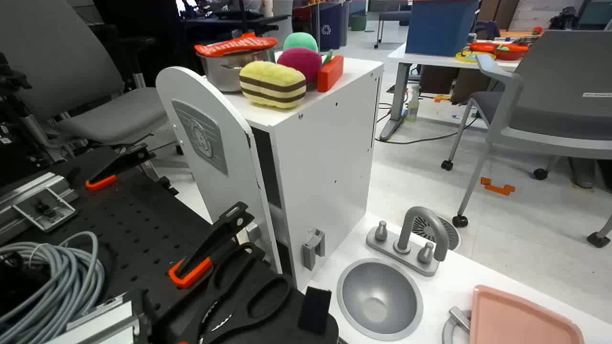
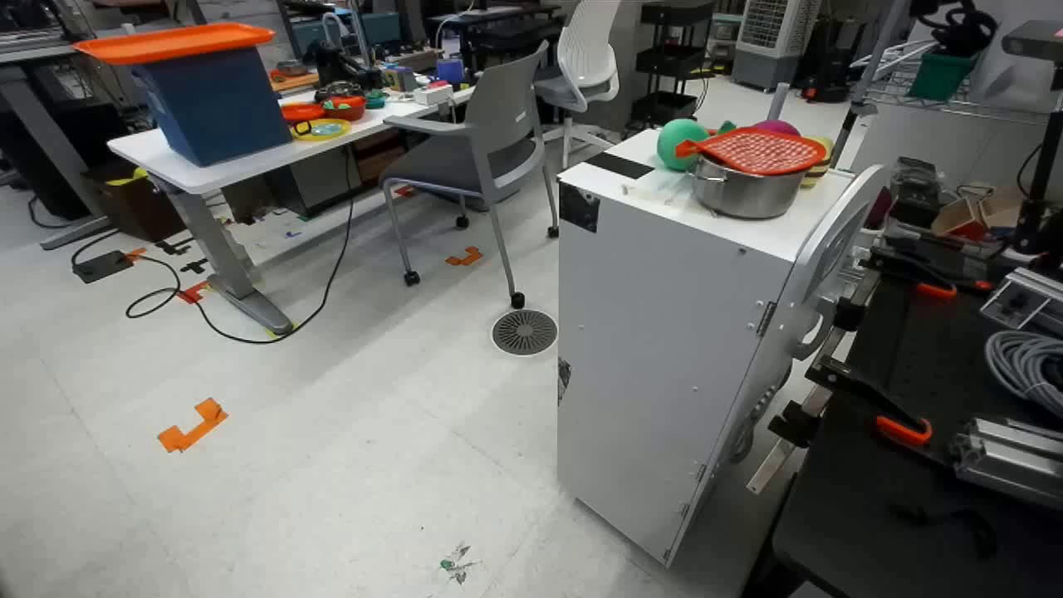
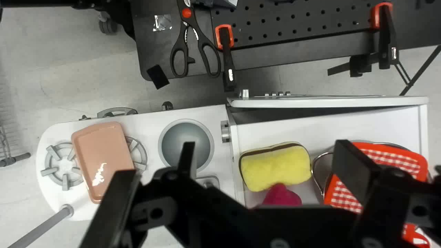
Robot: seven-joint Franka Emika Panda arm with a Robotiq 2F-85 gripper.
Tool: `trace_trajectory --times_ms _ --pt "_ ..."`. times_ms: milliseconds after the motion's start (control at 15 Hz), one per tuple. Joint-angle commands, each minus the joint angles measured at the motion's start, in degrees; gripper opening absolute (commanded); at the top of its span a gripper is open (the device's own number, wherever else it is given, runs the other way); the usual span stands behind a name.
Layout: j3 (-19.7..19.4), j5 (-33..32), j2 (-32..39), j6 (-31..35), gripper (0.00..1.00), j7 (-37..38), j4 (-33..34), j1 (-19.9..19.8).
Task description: Pick up the orange object from the pot and put it on the table
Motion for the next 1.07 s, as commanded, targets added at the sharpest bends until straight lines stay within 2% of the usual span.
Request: trace_trajectory --times_ms 0,400,733,1000 --pt "0.09 0.02 0.01 -0.10 1.00 -0.01 0.15 -0.08" --pt "0.19 0.49 0.30 0.35 1.00 0.88 0.50 -0.01" --pt "1.62 -1.51 -1.41 12.27 1.00 2.92 -2.53 0.66" --pt "2.59 -0.58 -1.86 17.18 1.00 1.51 -4.58 1.53"
